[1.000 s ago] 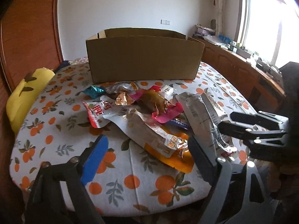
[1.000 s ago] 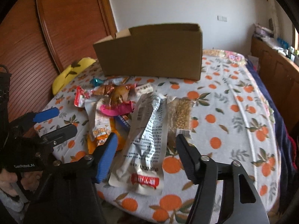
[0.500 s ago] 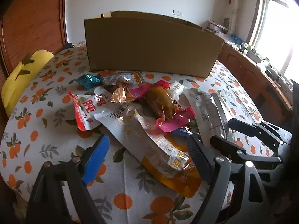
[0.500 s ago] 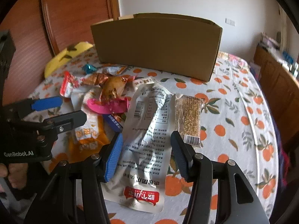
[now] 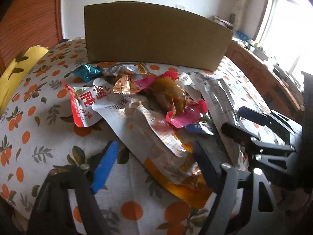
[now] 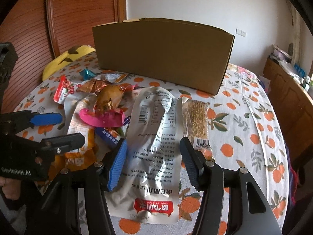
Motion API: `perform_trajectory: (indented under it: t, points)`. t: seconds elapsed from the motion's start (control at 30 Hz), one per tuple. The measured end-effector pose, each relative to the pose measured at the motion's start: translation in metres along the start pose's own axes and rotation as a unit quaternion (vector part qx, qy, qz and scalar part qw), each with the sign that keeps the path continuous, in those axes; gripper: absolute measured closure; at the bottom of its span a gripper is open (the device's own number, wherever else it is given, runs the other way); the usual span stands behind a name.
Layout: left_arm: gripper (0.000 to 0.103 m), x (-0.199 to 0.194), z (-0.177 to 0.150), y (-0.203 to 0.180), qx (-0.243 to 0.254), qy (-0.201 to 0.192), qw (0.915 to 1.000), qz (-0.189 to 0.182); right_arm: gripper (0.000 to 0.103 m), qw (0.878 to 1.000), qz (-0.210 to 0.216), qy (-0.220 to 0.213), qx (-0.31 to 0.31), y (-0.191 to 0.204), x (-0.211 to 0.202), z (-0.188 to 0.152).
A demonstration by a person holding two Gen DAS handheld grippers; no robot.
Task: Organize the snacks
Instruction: 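Close right gripper on the white-silver bag while left gripper grasps the orange-white strip packet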
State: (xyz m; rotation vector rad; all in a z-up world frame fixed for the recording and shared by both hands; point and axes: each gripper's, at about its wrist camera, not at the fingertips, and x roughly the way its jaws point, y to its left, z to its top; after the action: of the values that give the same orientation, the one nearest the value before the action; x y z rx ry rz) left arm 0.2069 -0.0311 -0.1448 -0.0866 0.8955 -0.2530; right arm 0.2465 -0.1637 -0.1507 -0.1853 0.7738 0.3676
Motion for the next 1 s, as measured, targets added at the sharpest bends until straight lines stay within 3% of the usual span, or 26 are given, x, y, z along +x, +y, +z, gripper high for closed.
perform_trajectory:
  t: [0.17,0.27,0.37,0.47,0.57,0.67,0.73,0.77,0.83,0.93,1.0]
  points:
    - [0.047,-0.009,0.002,0.014,0.013,0.016,0.9998,0.004,0.044,0.999,0.026,0.005,0.018,-0.007,-0.007,-0.003]
    - [0.047,-0.008,0.004,0.019,0.007,0.022,0.9997,-0.002,0.045,0.997,0.055,0.007,0.044,-0.018,-0.009,-0.001]
    - [0.039,-0.002,0.008,0.021,-0.003,0.024,0.9997,-0.007,0.044,0.996,0.073,0.007,0.059,-0.025,-0.01,0.001]
    - [0.034,0.004,0.012,0.017,0.002,0.023,0.9997,-0.001,0.044,0.995,0.076,0.009,0.058,-0.03,-0.008,0.006]
    - [0.035,0.006,0.013,0.017,0.006,0.015,0.9999,0.003,0.044,0.996,0.071,0.012,0.048,-0.031,-0.005,0.011]
    - [0.053,0.005,0.01,0.014,0.032,0.004,0.9991,0.029,0.039,0.997,0.067,0.015,0.038,-0.03,0.001,0.017]
    - [0.058,0.004,0.008,0.016,0.032,0.002,0.9992,0.022,0.036,0.998,0.063,0.019,0.025,-0.026,0.007,0.021]
    - [0.07,0.001,0.008,0.017,0.031,-0.001,0.9994,0.013,0.035,0.998,0.062,0.022,0.017,-0.023,0.011,0.022]
    - [0.083,-0.005,0.009,0.018,0.031,-0.004,0.9995,0.007,0.034,0.997,0.064,0.033,0.008,-0.018,0.019,0.025]
    - [0.085,-0.008,0.008,0.018,0.037,-0.006,0.9993,0.004,0.031,0.996,0.069,0.061,0.002,-0.013,0.034,0.022]
    - [0.083,-0.008,0.008,0.021,0.031,-0.005,0.9995,-0.002,0.03,0.996,0.06,0.058,-0.006,-0.009,0.034,0.022]
